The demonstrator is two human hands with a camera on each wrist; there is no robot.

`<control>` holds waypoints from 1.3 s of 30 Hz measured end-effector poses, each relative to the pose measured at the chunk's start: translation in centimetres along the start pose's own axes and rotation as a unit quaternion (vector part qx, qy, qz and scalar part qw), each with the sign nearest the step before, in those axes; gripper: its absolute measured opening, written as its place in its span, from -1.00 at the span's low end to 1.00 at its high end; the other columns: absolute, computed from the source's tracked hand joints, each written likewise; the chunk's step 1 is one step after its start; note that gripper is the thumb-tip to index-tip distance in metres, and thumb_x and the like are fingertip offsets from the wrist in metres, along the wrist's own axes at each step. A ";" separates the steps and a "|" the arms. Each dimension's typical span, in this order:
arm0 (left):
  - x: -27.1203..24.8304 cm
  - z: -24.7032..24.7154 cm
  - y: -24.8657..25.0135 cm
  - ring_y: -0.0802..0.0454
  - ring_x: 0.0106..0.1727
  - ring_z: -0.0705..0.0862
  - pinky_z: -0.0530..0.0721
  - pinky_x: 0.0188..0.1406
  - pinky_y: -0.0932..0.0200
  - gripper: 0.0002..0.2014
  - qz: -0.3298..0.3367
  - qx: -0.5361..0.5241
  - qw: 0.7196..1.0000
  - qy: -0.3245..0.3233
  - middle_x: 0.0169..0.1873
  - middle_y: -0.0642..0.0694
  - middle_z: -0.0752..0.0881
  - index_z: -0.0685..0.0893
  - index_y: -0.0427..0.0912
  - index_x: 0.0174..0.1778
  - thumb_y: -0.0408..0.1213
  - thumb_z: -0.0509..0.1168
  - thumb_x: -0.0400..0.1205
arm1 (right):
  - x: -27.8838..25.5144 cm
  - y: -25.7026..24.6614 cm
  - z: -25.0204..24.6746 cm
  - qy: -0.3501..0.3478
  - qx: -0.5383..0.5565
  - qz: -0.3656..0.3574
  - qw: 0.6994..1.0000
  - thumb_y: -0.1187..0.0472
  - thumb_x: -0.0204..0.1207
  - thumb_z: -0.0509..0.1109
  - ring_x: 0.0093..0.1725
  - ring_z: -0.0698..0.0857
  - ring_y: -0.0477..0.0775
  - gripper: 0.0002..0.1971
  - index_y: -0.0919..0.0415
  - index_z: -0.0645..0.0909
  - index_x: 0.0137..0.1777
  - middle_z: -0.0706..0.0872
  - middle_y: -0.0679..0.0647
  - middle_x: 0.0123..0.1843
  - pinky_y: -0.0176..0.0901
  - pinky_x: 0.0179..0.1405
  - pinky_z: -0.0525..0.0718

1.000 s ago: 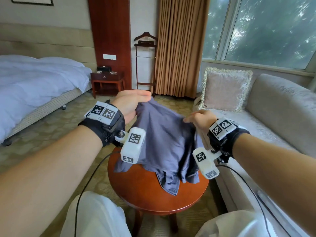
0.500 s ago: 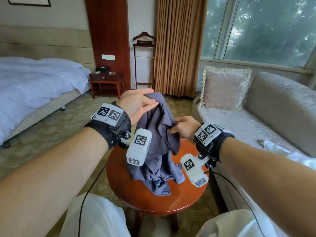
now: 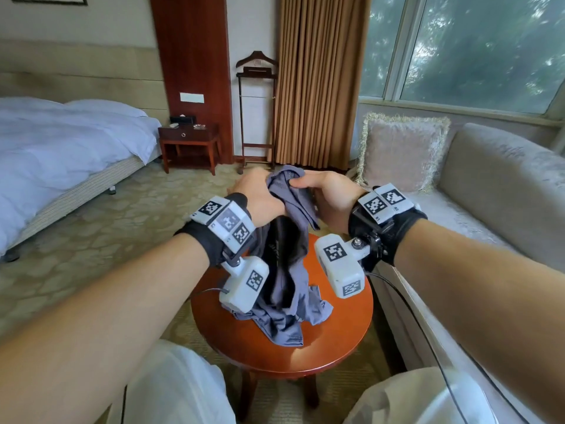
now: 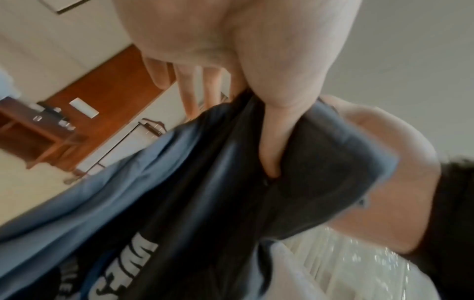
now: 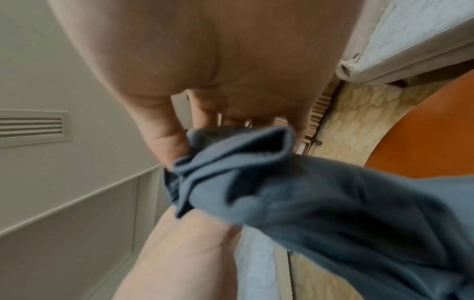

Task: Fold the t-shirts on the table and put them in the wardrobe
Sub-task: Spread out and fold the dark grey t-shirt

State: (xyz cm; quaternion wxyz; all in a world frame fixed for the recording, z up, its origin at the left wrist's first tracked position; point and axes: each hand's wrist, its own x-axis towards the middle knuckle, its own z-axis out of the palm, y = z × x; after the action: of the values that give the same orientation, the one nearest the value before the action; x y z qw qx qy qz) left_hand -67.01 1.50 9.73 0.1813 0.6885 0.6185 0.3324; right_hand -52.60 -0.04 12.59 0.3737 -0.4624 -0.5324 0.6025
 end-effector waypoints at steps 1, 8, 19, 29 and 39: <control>0.1 0.0 -0.2 -0.10 -0.17 0.68 0.61 -0.24 0.03 -0.55 -0.011 -0.038 0.999 -0.003 -0.20 -0.16 0.71 0.68 -0.29 -0.21 -0.04 0.45 0.11 | -0.2 0.2 -0.3 -0.016 0.017 0.001 1.000 0.26 0.63 0.28 0.42 0.56 0.31 -0.56 0.38 0.48 0.49 0.59 0.29 0.43 0.21 0.53 0.41; 0.4 -0.4 -1.1 -0.04 -0.15 0.78 0.76 -0.07 0.00 -0.59 -0.089 -0.278 0.953 0.080 -0.18 -0.11 0.80 0.76 -0.19 -0.07 -0.11 0.56 0.22 | 0.3 4.1 -2.5 0.025 -0.083 -0.022 0.996 0.37 0.23 0.66 0.15 0.75 0.13 -0.49 0.22 0.65 0.20 0.77 0.13 0.16 -0.12 0.08 0.68; 0.6 -1.9 0.9 -0.01 0.05 0.78 0.68 0.13 0.10 -0.21 -0.103 -0.458 0.874 0.125 0.09 -0.06 0.79 0.73 -0.19 0.23 0.18 0.62 0.13 | 0.9 8.9 -2.0 0.116 -0.187 0.007 0.976 0.31 0.42 0.57 -0.22 0.69 -0.05 -0.86 0.26 0.76 -0.03 0.77 0.07 -0.13 -0.27 -0.16 0.63; 0.5 -3.0 -2.2 -0.22 0.35 0.58 0.61 0.32 -0.14 0.02 -0.204 -0.160 0.962 0.090 0.42 -0.24 0.54 0.32 -0.28 0.60 -0.31 0.68 0.24 | 0.8 3.8 -2.0 0.191 -0.075 -0.124 0.971 0.33 0.50 0.40 -0.25 0.60 0.04 -0.89 0.42 0.62 -0.13 0.62 0.18 -0.29 -0.21 -0.23 0.54; -0.6 -0.4 0.1 -0.03 0.05 0.79 0.69 0.22 -0.05 -0.58 0.048 -0.152 0.984 -0.083 -0.06 -0.07 0.85 0.80 -0.20 0.01 -0.22 0.64 0.24 | -1.3 -1.0 -1.0 0.114 -0.057 -0.189 0.974 0.42 0.54 0.41 -0.41 0.68 -0.07 -0.89 0.30 0.68 -0.20 0.71 0.15 -0.31 -0.34 -0.42 0.66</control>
State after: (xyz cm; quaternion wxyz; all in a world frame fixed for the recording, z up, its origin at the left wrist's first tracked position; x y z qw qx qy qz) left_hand -67.21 0.78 9.99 0.3183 0.7072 0.5098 0.3724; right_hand -51.26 -0.77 13.79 0.5121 -0.4394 -0.5976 0.4330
